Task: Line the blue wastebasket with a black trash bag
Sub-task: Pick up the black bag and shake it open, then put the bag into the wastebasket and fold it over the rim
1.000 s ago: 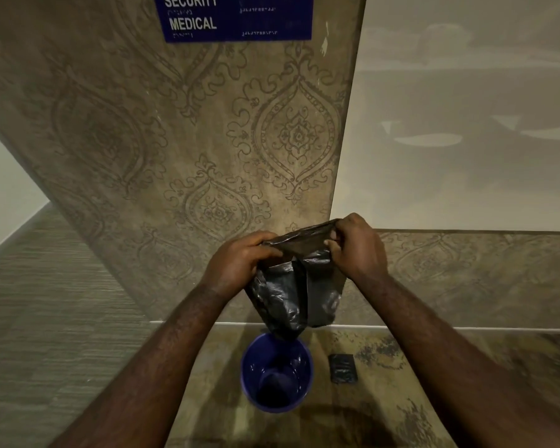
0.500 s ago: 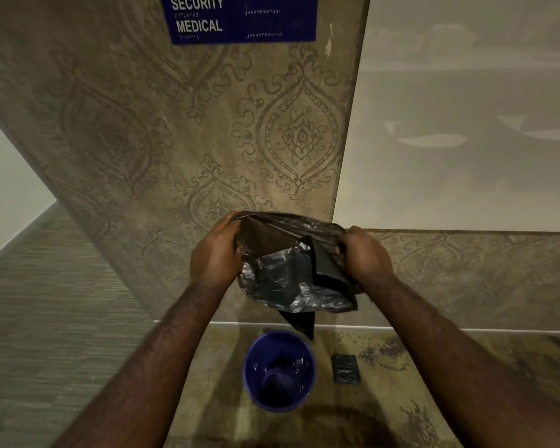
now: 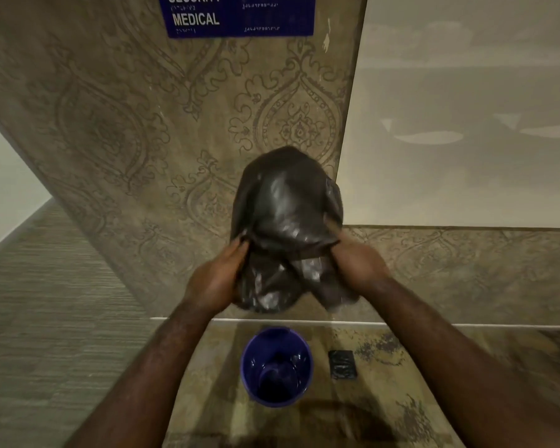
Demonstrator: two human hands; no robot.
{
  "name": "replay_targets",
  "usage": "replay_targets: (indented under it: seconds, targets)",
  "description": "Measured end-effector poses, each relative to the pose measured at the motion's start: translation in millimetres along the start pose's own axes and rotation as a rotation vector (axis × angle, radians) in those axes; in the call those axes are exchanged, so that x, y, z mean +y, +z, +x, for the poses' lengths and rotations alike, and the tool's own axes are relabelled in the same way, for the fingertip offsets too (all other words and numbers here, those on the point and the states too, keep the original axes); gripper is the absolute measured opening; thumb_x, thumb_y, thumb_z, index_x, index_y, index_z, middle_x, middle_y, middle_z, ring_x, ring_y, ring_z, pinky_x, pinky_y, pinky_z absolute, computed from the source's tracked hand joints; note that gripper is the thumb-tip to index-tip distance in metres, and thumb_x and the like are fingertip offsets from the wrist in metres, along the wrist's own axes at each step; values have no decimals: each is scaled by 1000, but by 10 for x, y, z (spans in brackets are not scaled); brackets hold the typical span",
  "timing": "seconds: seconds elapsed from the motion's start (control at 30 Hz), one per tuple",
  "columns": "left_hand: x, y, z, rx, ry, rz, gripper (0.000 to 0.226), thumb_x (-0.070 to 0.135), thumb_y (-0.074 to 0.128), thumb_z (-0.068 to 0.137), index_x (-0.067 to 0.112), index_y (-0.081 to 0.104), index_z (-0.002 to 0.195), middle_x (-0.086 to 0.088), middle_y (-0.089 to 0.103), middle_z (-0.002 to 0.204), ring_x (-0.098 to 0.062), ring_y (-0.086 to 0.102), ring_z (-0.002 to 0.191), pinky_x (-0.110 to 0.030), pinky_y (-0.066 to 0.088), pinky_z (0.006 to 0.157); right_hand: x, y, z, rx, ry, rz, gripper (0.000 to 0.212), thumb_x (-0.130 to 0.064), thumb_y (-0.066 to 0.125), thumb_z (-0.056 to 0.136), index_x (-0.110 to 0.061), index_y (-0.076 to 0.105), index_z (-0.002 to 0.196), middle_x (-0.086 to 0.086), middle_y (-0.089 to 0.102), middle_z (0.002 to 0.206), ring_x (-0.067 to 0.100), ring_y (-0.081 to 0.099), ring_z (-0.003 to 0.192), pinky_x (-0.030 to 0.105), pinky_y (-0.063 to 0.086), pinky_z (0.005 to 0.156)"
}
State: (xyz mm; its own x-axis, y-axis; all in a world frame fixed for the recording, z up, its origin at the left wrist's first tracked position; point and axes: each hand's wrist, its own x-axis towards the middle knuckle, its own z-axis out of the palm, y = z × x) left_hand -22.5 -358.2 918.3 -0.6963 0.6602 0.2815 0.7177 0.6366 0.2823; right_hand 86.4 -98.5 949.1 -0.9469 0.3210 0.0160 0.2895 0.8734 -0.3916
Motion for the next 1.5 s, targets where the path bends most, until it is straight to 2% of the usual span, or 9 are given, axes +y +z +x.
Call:
replay_targets:
  seconds: [0.07,0.1,0.33,0.53,0.8,1.17,1.37,1.43,1.5]
  targets:
    - [-195,178,-83,-239,-101,-86,63,34,63,85,32,38,143,2,42,151,-22,52,128,-39,47,100,237,226,-8,-406,-11,-236,28,-43,57,89,-26,62,111,4,67,109,20,64,94,30,48,75]
    - [-240,199,-97,-228,-119,-158,61,33,65,83,33,43,139,4,46,147,-18,52,128,-36,45,102,347,318,31,-419,5,-266,26,-36,64,84,-25,63,107,3,66,109,22,65,98,31,49,76]
    - [-200,-110,153,72,-145,-241,62,18,60,85,33,40,141,19,26,157,-10,50,127,-37,50,96,310,110,224,99,65,-68,43,-33,58,88,-24,51,129,0,43,141,30,62,107,40,50,79]
    - [-156,-130,118,184,-190,-218,70,5,65,81,24,39,144,9,19,162,-11,43,133,-31,46,97,316,-27,272,-21,102,-101,69,-19,72,73,-24,46,137,7,48,137,34,59,115,44,52,85]
    - [-91,-53,53,225,-237,-216,76,8,74,78,24,41,144,12,23,160,-10,39,136,-25,39,97,218,97,169,359,240,11,38,-39,66,81,-19,64,113,5,66,112,32,64,102,37,50,80]
    - [-323,-25,-19,231,-252,-282,83,-4,72,70,20,43,143,6,30,158,-11,35,140,-26,35,107,272,252,212,312,356,2,25,-15,55,89,-12,68,110,12,64,116,35,64,99,36,49,80]
    - [-392,-54,-9,131,-278,-289,99,4,74,73,22,19,153,1,21,161,-18,31,143,-39,39,108,42,347,217,177,34,36,80,-31,74,79,-22,33,147,1,23,158,30,61,99,38,49,80]
    - [-381,-53,-43,179,-339,-256,99,7,73,78,18,12,155,-5,21,161,-24,36,140,-41,41,107,30,406,239,199,-8,-37,86,-31,71,82,-26,21,151,-1,10,162,27,59,86,36,50,70]
    - [-435,-10,-103,188,-336,-260,89,17,70,82,22,17,153,-5,32,156,-26,46,132,-43,46,101,93,514,276,75,29,-106,82,-29,66,84,-26,19,151,2,13,162,33,61,102,42,52,80]
